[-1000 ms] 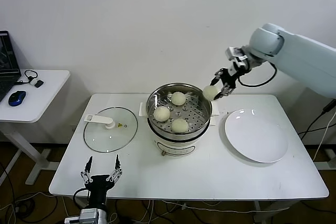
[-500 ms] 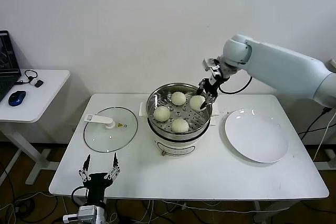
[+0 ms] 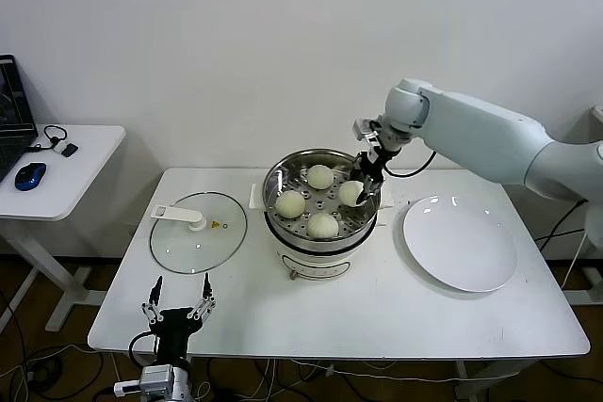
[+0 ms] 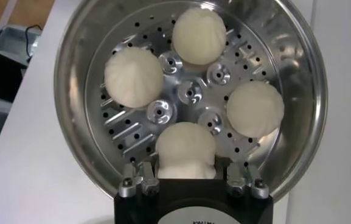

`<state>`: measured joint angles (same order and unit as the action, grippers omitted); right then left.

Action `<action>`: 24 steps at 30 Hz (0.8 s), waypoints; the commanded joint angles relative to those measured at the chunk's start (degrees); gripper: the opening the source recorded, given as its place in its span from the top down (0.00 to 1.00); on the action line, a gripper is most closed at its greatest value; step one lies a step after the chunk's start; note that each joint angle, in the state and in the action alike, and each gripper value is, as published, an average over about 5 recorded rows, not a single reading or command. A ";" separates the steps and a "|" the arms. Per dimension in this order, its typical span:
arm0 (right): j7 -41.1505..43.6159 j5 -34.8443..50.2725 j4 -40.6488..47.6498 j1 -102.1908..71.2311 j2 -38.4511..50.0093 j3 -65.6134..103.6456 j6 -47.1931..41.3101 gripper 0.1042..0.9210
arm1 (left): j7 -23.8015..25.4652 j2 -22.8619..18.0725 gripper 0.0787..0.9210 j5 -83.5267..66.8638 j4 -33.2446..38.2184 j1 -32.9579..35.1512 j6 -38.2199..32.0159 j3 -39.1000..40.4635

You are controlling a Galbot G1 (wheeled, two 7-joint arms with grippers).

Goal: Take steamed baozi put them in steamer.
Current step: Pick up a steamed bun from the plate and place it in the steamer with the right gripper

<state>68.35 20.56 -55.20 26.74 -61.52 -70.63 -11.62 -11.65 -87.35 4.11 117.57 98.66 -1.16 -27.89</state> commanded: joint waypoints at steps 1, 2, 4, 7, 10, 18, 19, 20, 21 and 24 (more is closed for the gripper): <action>0.19 -2.17 3.66 -1.80 -1.95 0.85 0.39 0.38 | 0.00 0.01 0.12 -0.17 -0.11 -0.18 0.10 0.05; 0.20 -2.30 3.73 -1.87 -2.03 0.91 0.43 0.38 | 0.00 0.01 0.12 -0.19 -0.11 -0.20 0.12 0.05; 0.21 -2.51 3.85 -2.03 -2.19 1.05 0.46 0.38 | 0.01 0.01 0.12 -0.20 -0.12 -0.27 0.16 0.05; 0.20 -2.73 3.87 -2.28 -2.36 1.22 0.41 0.38 | 0.01 0.07 0.12 -0.23 -0.09 -0.44 0.26 -0.01; 0.18 -3.01 3.83 -2.53 -2.50 1.31 0.35 0.38 | 0.02 0.12 0.12 -0.26 0.05 -0.59 0.42 -0.10; 0.81 -4.05 4.66 -2.87 -3.00 2.42 0.83 0.28 | 0.00 0.08 0.12 -0.20 0.13 -0.71 0.59 -0.02; 0.97 -4.10 4.87 -2.86 -3.10 2.64 0.98 0.25 | 0.00 0.08 0.12 -0.20 0.12 -0.71 0.60 -0.03; 1.12 -4.06 4.93 -2.76 -3.12 2.77 1.09 0.22 | -0.01 0.08 0.12 -0.21 0.12 -0.69 0.60 -0.05; 1.28 -3.99 4.92 -2.61 -3.13 2.82 1.22 0.19 | -0.01 0.09 0.12 -0.22 0.13 -0.65 0.59 -0.09; 1.82 -3.48 4.65 -2.09 -2.99 2.83 1.60 0.13 | -0.01 0.10 0.12 -0.24 0.11 -0.57 0.56 -0.20</action>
<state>69.32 17.18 -51.07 24.37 -64.29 -68.52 -10.73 -11.66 -87.28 3.89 117.67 98.04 -0.57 -28.01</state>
